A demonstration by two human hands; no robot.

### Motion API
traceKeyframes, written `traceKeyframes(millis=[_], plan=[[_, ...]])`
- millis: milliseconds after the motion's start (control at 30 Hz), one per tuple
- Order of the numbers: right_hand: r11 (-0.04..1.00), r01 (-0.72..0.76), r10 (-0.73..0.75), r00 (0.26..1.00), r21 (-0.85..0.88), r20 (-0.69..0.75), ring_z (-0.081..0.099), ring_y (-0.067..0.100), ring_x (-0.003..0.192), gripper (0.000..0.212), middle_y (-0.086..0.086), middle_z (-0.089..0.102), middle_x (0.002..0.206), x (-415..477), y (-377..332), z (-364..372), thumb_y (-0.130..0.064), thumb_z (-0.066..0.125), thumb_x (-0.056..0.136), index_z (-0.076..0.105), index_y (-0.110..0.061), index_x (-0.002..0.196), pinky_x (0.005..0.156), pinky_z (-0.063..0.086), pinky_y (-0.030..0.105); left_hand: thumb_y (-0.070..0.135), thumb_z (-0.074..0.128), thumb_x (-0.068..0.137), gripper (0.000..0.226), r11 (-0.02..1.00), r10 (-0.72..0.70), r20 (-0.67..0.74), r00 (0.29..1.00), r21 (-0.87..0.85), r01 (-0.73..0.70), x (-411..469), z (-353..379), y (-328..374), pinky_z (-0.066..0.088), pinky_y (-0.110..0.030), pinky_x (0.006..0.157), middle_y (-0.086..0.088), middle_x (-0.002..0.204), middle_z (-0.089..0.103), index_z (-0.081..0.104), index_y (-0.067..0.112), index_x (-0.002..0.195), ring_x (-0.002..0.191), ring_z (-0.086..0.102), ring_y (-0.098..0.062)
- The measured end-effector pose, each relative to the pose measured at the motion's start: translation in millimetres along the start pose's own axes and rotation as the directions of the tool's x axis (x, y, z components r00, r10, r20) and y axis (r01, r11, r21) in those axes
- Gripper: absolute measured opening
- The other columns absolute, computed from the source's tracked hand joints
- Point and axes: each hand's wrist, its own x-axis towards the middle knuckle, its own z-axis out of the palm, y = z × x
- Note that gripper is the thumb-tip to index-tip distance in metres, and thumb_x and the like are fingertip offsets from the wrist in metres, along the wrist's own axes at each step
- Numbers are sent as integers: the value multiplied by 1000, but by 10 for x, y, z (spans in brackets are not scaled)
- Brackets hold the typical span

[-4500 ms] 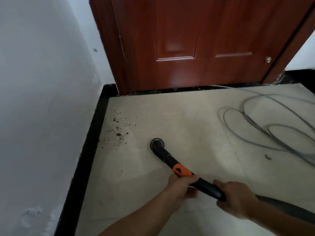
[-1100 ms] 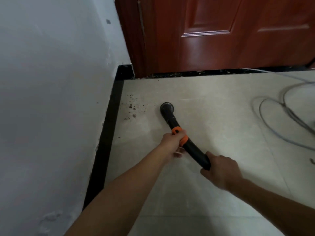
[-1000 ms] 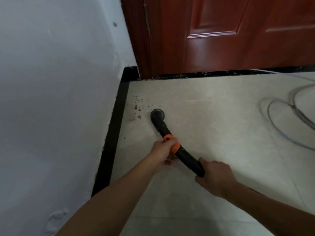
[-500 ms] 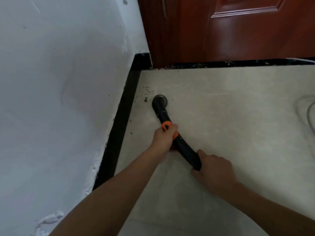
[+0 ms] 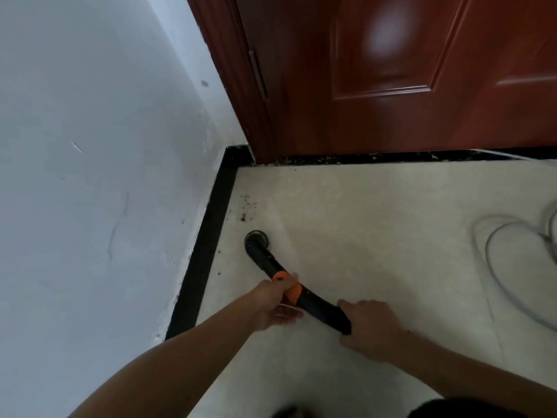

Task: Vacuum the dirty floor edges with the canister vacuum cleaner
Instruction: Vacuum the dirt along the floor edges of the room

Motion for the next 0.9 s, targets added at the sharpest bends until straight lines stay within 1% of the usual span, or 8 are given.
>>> traceKeyframes(millis=[67,167,367,500,567,633,800,900], plan=[[999,36,-36,999,-10,-1,62,20,89,38,2,65,106,175,-4,-90,-39,54,86,51,-22,120,60,34,27,42,63,89,53,999,9,-16,1000,-46,-10,49,-102,55,52,-33,59,-17,99,67,50,5,125,76,68,-30],[998,50,-51,998,-24,-33,63,21,90,38,3,65,106,451,5,-162,-38,55,87,51,-21,121,63,35,27,44,63,88,57,997,49,-61,997,-62,-53,220,-212,199,52,-32,58,-16,99,68,50,4,127,74,69,-28],[997,-80,79,984,-3,-161,65,20,86,36,0,66,101,733,73,-157,-44,54,88,48,-23,116,62,39,27,46,63,88,57,987,158,-105,982,-20,-161,591,-83,599,51,-30,53,-16,106,68,50,3,124,73,69,-25],[999,-10,6,992,-37,-129,64,18,89,40,-2,66,104,768,84,-85,-46,50,90,47,-25,123,58,34,28,48,64,87,55,993,105,-116,988,-39,-111,590,-200,401,53,-32,57,-17,106,68,52,7,122,80,71,-28],[998,37,-43,993,-60,-110,64,19,91,43,-1,66,107,826,55,-111,-46,50,90,46,-25,128,62,35,27,48,64,86,56,994,83,-120,989,-59,-90,566,-313,342,53,-31,57,-17,103,69,53,6,122,76,70,-27],[998,42,-48,990,-53,-134,65,20,91,41,0,66,104,942,35,-181,-45,51,89,48,-24,124,64,36,27,46,65,86,57,990,106,-154,982,-78,-119,614,-369,445,52,-30,53,-17,102,68,53,4,122,73,69,-27],[994,-74,89,973,77,-211,62,21,76,32,-3,57,83,1247,33,-405,-42,58,82,53,-24,108,61,39,26,42,68,85,57,968,194,-245,950,-107,-226,849,-260,999,52,-32,53,-16,98,61,52,1,122,68,61,-25],[987,-119,139,969,108,-205,61,20,74,33,-6,53,80,1175,112,-445,-43,57,82,51,-26,109,63,46,27,41,68,86,55,971,204,-219,954,-78,-226,863,-119,1086,51,-30,51,-16,91,60,53,0,120,61,57,-23]])
